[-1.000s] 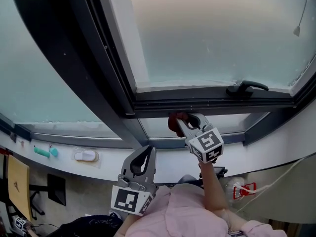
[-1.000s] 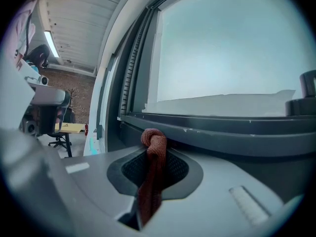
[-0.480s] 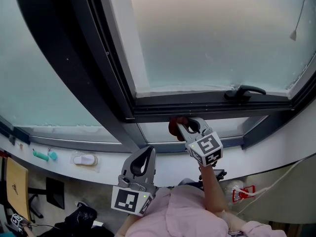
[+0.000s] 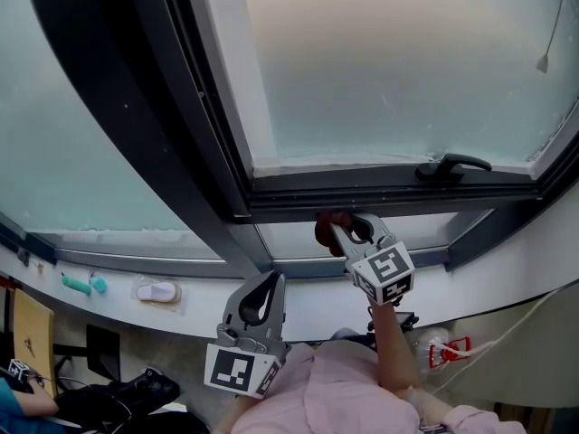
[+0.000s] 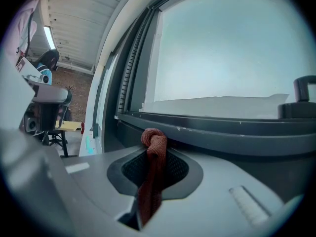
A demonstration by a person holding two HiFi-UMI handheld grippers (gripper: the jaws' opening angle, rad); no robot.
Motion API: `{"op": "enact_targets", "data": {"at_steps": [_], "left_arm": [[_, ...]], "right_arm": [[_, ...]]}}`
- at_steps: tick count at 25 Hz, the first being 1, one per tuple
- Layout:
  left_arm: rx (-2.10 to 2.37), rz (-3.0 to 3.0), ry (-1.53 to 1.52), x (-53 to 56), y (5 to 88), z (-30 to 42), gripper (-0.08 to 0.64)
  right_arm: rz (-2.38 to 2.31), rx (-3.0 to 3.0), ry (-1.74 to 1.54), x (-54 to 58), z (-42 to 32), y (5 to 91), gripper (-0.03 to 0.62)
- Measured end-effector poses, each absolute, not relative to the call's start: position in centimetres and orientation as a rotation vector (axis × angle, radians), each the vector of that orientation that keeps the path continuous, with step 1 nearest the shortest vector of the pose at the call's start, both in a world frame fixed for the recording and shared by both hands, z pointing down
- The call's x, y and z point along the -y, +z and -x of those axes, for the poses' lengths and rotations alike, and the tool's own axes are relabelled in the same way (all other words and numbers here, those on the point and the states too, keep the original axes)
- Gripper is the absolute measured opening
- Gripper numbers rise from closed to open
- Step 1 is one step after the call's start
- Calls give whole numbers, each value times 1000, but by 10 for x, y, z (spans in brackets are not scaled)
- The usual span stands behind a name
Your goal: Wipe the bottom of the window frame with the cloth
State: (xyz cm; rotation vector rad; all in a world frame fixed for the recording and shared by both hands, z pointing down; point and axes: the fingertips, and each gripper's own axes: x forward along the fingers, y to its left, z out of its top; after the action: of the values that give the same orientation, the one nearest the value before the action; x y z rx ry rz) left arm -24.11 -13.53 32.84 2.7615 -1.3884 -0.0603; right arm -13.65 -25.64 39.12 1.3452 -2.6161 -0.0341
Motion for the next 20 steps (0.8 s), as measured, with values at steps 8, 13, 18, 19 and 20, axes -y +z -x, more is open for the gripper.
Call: {"op": "enact_targets", "data": {"at_steps": [8,13,18,19,20], "left_arm": [[1403,-2758,-42,128,330,230,1],[1417,-2792,-106,127,319,211,0],[1417,-2793,-108,121,316,184,0],[1416,-2789,-103,119,317,178,0],[1418,-2782,-102,117,318,172,0]], "right_arm": [[-1349,2620,-36,255,125,390,51],[-1353,2646,-18,254,112,392,51],[-1291,2680,-18,255,113,393,51],[-1282,2686,-17,255,113,392,51],[-1272,2693,-16,255,113,392,51]]}}
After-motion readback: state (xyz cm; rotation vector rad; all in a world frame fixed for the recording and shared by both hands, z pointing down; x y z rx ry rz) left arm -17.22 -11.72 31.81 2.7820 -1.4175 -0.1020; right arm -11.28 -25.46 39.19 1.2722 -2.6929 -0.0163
